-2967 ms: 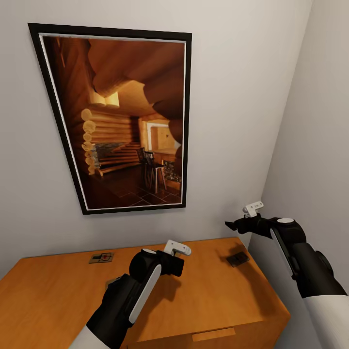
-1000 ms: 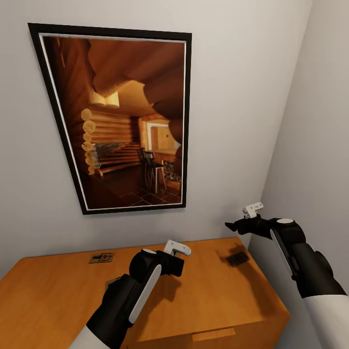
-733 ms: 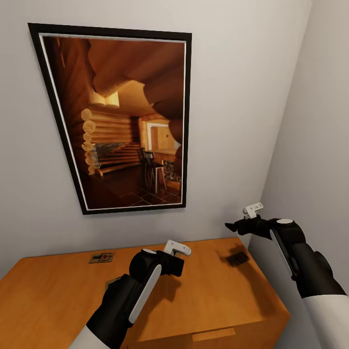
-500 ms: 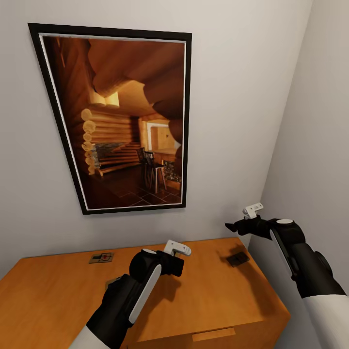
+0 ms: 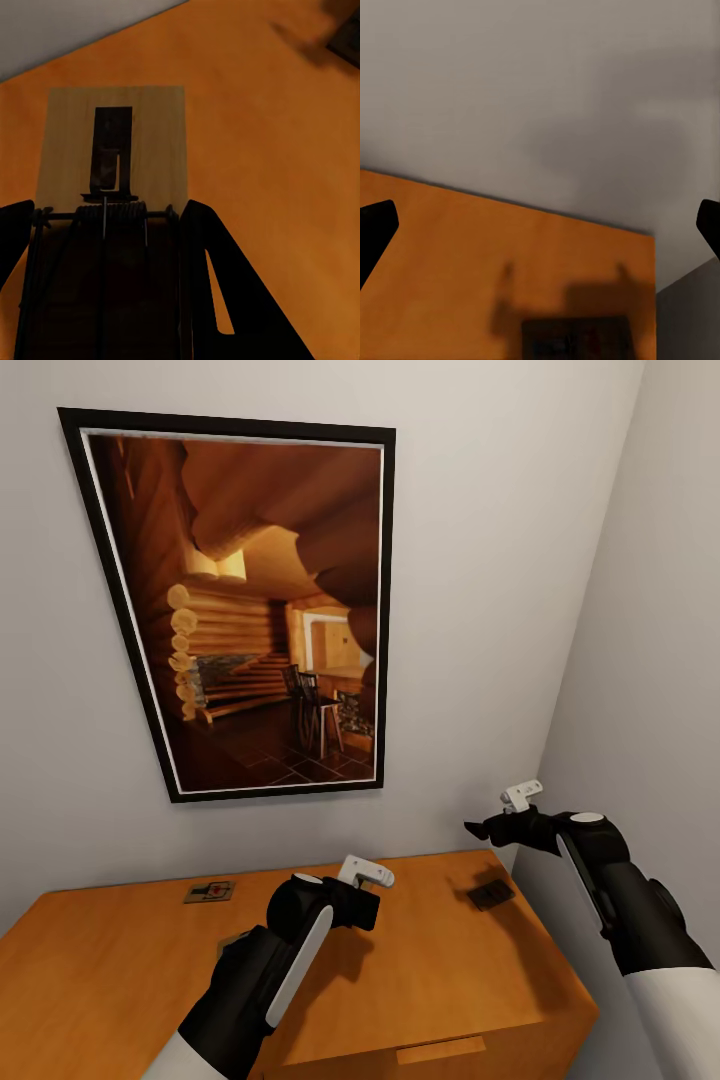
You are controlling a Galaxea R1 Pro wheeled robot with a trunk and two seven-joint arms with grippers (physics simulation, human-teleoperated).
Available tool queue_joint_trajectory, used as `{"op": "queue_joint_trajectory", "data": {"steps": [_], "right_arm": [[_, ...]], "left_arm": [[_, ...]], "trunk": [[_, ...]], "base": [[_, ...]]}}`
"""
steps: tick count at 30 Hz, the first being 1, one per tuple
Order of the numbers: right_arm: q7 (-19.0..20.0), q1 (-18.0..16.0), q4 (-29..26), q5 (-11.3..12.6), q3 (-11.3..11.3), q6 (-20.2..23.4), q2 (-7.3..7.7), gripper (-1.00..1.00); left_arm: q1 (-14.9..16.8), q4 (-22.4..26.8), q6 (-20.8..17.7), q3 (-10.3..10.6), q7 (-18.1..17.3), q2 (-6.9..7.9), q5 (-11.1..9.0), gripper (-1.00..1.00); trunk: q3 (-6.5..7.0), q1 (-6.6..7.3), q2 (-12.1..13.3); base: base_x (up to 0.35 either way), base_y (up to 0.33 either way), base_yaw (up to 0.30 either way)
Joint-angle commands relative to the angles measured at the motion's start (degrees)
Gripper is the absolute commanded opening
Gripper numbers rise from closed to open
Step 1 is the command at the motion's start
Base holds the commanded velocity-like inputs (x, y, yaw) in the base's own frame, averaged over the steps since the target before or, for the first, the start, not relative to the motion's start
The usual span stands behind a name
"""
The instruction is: Take the four mousetraps from the cabinet in the bathroom and place them on the bathroom floor. Make sure all four end up on the same floor surface, and ensure that at least two of them are either under or directly next to the same bathroom sink.
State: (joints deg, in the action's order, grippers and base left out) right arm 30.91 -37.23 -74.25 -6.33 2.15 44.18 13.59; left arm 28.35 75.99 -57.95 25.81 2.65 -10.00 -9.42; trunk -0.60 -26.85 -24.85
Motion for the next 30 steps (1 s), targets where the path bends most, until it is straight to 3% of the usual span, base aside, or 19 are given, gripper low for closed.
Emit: {"op": "queue_joint_trajectory", "data": {"steps": [1,15,25,30], "right_arm": [[0.45,-0.04,-0.05,-0.61,0.05,0.12,0.03,1.0],[0.2,-0.04,0.15,-1.73,0.05,0.6,0.12,1.0],[0.93,-0.04,2.1,-8.33,0.27,0.66,0.11,1.0],[2.17,-0.04,4.23,-10.74,1.78,0.02,0.21,1.0]], "left_arm": [[0.04,0.03,-0.23,0.03,0.25,0.0,-0.25,-1.0],[0.04,0.07,-0.23,0.03,0.24,0.0,-0.25,-1.0],[0.04,0.04,-0.23,0.03,0.29,0.0,-0.25,-1.0],[0.04,0.04,-0.23,0.03,0.22,0.0,-0.25,-1.0]], "trunk": [[-0.06,-0.03,-0.08],[-0.06,-0.03,-0.08],[-0.06,-0.03,-0.08],[-0.06,-0.03,-0.08]], "base": [[0.0,0.0,0.0],[0.0,0.0,0.0],[0.0,0.0,0.0],[0.0,0.0,0.0]]}}
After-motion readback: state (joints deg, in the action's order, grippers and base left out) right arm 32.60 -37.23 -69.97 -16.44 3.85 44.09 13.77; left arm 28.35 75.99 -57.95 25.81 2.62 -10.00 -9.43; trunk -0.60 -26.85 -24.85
